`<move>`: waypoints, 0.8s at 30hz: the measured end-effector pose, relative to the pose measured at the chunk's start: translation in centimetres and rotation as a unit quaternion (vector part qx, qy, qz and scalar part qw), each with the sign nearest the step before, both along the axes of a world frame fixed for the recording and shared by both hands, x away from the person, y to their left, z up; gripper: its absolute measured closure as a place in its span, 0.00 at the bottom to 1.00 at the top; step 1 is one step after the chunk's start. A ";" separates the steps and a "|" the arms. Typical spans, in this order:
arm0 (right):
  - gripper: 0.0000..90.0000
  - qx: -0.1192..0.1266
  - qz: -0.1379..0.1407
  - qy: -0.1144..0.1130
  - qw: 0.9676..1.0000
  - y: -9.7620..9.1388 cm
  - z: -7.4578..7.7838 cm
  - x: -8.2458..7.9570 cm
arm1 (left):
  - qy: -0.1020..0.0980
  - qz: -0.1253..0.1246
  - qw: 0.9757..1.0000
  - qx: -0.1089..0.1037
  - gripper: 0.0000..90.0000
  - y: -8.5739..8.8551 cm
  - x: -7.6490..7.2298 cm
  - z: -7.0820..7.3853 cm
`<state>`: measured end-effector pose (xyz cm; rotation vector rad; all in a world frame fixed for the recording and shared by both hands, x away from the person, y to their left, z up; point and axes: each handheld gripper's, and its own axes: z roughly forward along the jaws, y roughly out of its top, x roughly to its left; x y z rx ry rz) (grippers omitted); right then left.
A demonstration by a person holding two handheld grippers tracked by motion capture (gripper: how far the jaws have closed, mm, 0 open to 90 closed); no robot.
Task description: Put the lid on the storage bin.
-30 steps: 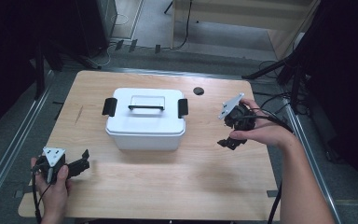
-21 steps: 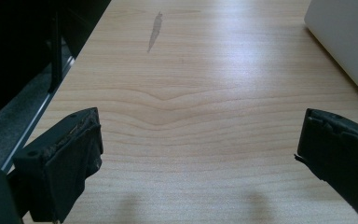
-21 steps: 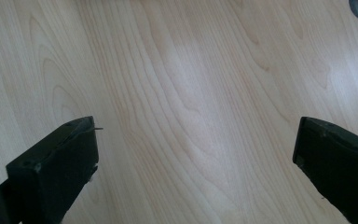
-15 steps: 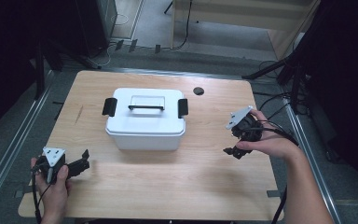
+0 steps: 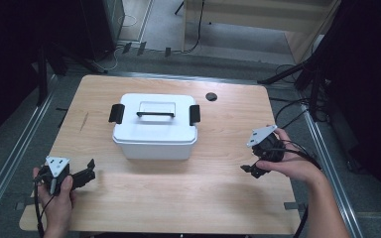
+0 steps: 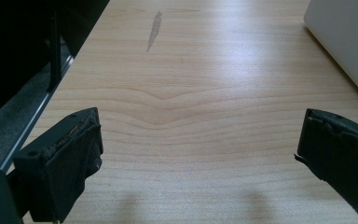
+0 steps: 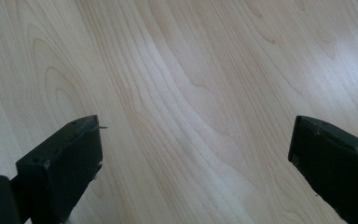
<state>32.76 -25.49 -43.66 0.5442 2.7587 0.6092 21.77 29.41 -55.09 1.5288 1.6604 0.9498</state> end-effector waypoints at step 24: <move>0.02 0.062 -0.058 -0.017 0.996 -3.4 -4.8 -3.2 | -0.002 -0.003 1.000 -0.004 0.01 0.1 -0.1 0.0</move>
